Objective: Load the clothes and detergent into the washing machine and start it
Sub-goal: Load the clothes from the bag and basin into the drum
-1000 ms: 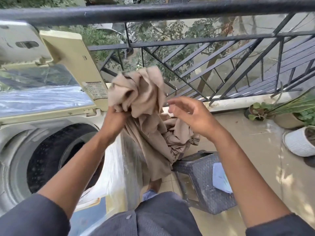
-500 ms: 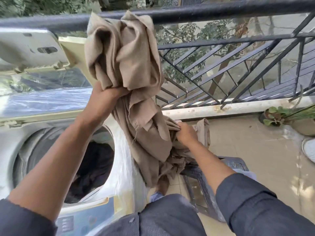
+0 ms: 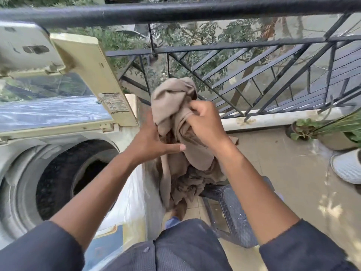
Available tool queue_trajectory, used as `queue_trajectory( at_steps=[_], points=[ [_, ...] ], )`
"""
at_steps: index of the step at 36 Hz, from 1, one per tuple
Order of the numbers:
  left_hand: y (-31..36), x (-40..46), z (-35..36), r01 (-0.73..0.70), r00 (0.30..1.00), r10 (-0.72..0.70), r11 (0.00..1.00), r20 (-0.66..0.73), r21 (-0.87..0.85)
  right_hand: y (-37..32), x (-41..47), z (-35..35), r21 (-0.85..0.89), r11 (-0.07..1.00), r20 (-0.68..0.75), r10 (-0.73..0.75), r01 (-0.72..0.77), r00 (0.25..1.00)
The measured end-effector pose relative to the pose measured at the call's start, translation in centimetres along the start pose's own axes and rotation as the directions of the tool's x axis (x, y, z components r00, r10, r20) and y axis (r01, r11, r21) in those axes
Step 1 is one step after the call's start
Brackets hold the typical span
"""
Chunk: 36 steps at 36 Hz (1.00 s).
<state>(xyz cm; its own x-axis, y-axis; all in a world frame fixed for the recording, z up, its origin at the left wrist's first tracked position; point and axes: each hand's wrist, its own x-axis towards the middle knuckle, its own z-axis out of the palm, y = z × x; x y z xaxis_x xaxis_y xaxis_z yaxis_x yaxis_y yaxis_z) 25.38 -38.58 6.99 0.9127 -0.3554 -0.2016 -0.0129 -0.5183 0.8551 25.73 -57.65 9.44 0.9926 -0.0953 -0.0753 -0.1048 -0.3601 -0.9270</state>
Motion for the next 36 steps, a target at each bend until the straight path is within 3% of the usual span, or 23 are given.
queue_trajectory(
  at_steps=[2, 6, 11, 15, 17, 20, 22, 27, 31, 36],
  points=[
    [0.2, 0.1, 0.7, 0.028, 0.999, -0.027, 0.999, -0.037, 0.040, -1.0, -0.3, 0.6, 0.039, 0.998, 0.068, -0.042, 0.039, 0.997],
    [0.1, 0.1, 1.0, 0.149, 0.960, -0.114, 0.981, -0.257, 0.123, -1.5, -1.0, 0.7, 0.076, 0.993, 0.195, -0.105, 0.092, 0.975],
    [-0.6, 0.4, 0.0, 0.197, 0.945, -0.149, 0.970, -0.292, 0.140, 0.0, -1.6, -0.9, 0.176, 0.982, 0.271, -0.116, 0.070, 0.956],
    [-0.5, 0.1, -1.1, 0.186, 0.942, -0.168, 0.982, -0.289, 0.036, 3.5, -2.2, -1.7, -0.044, 0.997, 0.146, 0.070, -0.064, 0.987],
    [-0.1, -0.2, -1.8, 0.149, 0.951, -0.147, 0.989, -0.272, -0.014, 5.9, -2.3, -1.9, -0.216, 0.965, 0.156, 0.184, -0.149, 0.970],
    [0.6, -0.6, -2.6, 0.073, 0.967, -0.096, 0.992, -0.235, -0.106, 9.2, -2.3, -1.5, -0.539, 0.817, 0.293, 0.408, -0.202, 0.865],
    [1.2, -0.9, -3.2, 0.009, 0.973, -0.052, 0.982, -0.223, -0.190, 10.7, -2.4, -0.6, -0.608, 0.758, 0.316, 0.503, -0.235, 0.805],
    [2.4, -1.2, -5.0, -0.071, 0.965, 0.000, 0.964, -0.264, -0.257, 13.3, -2.4, 1.2, -0.694, 0.662, 0.223, 0.573, -0.285, 0.789],
    [2.3, -1.5, -5.9, -0.062, 0.968, 0.017, 0.982, -0.249, -0.176, 14.2, -2.0, 0.9, -0.702, 0.668, 0.167, 0.490, -0.246, 0.856],
    [1.7, -1.7, -6.0, 0.022, 0.955, -0.039, 0.998, -0.293, -0.062, 13.4, -0.8, -1.0, -0.665, 0.662, -0.013, 0.453, -0.346, 0.892]
  ],
)
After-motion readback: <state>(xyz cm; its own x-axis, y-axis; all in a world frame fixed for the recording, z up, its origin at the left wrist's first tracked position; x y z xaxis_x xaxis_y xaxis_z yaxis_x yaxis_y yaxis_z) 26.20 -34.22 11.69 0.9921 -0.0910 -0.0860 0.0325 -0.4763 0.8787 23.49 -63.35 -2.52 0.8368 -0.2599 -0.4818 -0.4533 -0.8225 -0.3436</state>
